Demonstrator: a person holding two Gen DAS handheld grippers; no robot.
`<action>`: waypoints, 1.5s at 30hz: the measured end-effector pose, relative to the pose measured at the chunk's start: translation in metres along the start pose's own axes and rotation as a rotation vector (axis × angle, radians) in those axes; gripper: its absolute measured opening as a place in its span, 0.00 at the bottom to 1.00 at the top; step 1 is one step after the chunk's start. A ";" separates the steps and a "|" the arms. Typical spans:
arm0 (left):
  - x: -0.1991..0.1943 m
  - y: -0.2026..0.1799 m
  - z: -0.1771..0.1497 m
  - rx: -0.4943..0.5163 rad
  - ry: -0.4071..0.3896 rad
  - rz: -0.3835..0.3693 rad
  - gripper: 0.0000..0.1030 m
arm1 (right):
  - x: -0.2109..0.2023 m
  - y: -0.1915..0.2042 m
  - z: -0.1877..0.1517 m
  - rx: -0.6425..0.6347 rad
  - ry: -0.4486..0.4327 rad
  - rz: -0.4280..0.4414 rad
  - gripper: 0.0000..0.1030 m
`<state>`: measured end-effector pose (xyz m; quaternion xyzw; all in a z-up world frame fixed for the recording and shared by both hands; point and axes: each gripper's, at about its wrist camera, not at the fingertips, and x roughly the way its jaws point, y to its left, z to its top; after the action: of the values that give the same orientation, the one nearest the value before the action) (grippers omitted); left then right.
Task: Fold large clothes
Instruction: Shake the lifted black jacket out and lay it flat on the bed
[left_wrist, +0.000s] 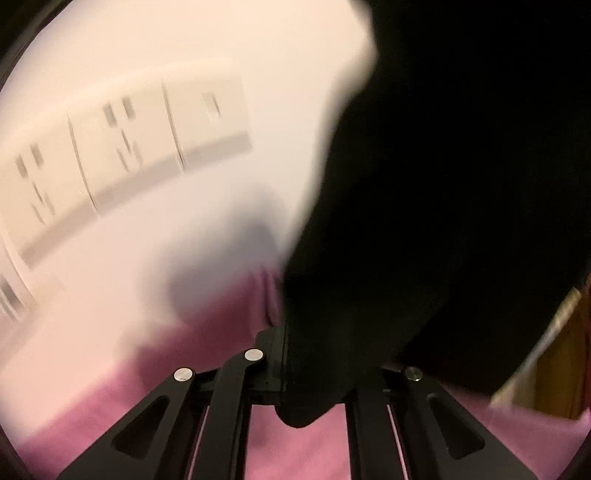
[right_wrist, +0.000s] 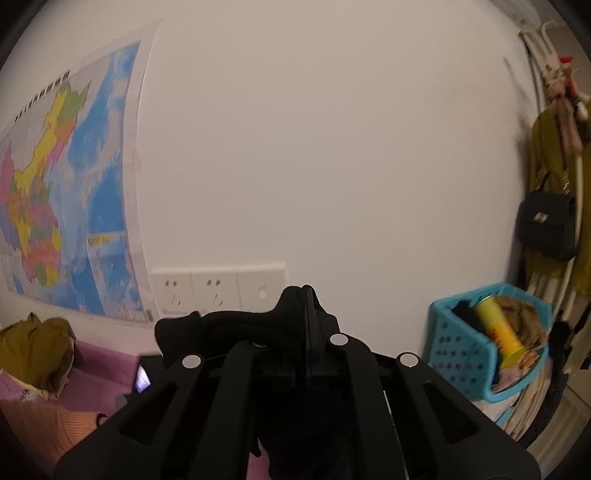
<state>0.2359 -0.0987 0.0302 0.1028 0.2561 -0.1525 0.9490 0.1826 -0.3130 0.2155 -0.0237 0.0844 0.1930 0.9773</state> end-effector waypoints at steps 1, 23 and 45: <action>-0.009 0.005 0.013 -0.027 -0.022 -0.011 0.05 | -0.009 -0.001 0.008 -0.006 -0.018 -0.015 0.03; -0.499 0.020 0.028 -0.104 -0.759 0.343 0.06 | -0.301 0.114 0.091 -0.193 -0.431 0.164 0.03; -0.199 0.204 -0.207 -0.419 0.326 0.495 0.06 | 0.141 0.235 -0.165 -0.001 0.580 0.447 0.04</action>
<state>0.0482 0.1950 -0.0188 -0.0124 0.3971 0.1559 0.9044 0.1959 -0.0556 0.0253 -0.0591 0.3610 0.3869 0.8464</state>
